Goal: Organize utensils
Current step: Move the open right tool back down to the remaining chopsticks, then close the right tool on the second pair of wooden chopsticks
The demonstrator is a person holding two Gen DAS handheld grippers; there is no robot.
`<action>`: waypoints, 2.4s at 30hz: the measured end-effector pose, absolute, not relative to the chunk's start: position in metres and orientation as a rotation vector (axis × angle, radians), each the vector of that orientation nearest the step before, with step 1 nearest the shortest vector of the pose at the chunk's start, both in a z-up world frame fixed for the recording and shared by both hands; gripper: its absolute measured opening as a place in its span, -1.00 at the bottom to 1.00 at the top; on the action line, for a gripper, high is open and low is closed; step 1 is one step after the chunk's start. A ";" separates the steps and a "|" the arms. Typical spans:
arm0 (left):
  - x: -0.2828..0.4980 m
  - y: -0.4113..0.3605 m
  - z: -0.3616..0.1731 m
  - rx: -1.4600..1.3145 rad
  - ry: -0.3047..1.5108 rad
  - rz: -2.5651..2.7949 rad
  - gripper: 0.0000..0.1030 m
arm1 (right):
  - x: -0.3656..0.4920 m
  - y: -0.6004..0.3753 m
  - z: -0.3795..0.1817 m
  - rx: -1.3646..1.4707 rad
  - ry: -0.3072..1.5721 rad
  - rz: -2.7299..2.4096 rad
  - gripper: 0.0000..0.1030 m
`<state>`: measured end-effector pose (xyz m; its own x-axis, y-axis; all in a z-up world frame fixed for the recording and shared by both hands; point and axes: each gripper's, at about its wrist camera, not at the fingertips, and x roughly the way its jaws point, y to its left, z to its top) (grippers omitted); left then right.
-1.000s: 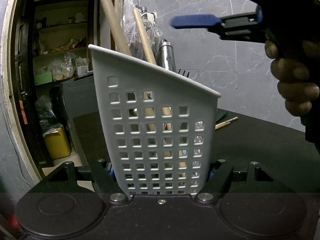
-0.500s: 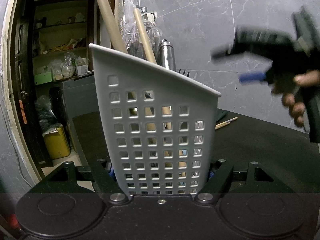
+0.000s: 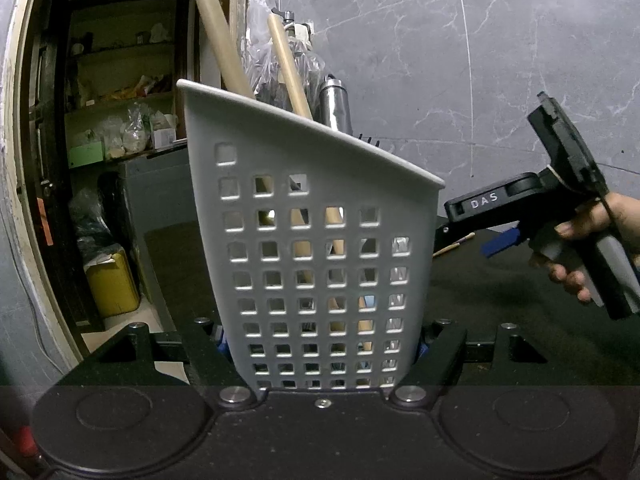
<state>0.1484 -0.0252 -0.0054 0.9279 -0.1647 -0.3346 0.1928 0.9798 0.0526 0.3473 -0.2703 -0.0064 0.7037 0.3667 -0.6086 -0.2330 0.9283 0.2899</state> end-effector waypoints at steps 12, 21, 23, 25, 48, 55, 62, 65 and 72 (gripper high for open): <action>0.149 -0.025 -0.007 0.087 0.337 -0.184 0.48 | 0.414 -0.269 0.001 0.099 0.700 0.403 0.99; 0.154 -0.027 -0.008 0.087 0.346 -0.182 0.48 | 0.437 -0.273 -0.012 0.117 0.729 0.433 0.99; 0.155 -0.027 -0.008 0.087 0.347 -0.182 0.48 | 0.437 -0.270 -0.014 0.091 0.729 0.448 0.99; 0.156 -0.027 -0.008 0.087 0.348 -0.181 0.48 | 0.434 -0.267 -0.014 0.070 0.727 0.455 0.99; 0.159 -0.026 -0.007 0.087 0.357 -0.185 0.47 | 0.340 -0.221 -0.015 -0.093 0.740 0.685 0.97; 0.159 -0.026 -0.007 0.088 0.358 -0.184 0.47 | 0.339 -0.214 -0.010 -0.087 0.716 0.674 0.86; 0.159 -0.027 -0.007 0.087 0.357 -0.185 0.47 | 0.344 -0.215 -0.012 -0.095 0.698 0.571 0.07; 0.160 -0.027 -0.007 0.085 0.356 -0.185 0.47 | 0.334 -0.220 -0.014 -0.104 0.689 0.554 -0.11; 0.160 -0.028 -0.006 0.084 0.355 -0.188 0.47 | 0.293 -0.231 -0.020 -0.124 0.673 0.548 -0.71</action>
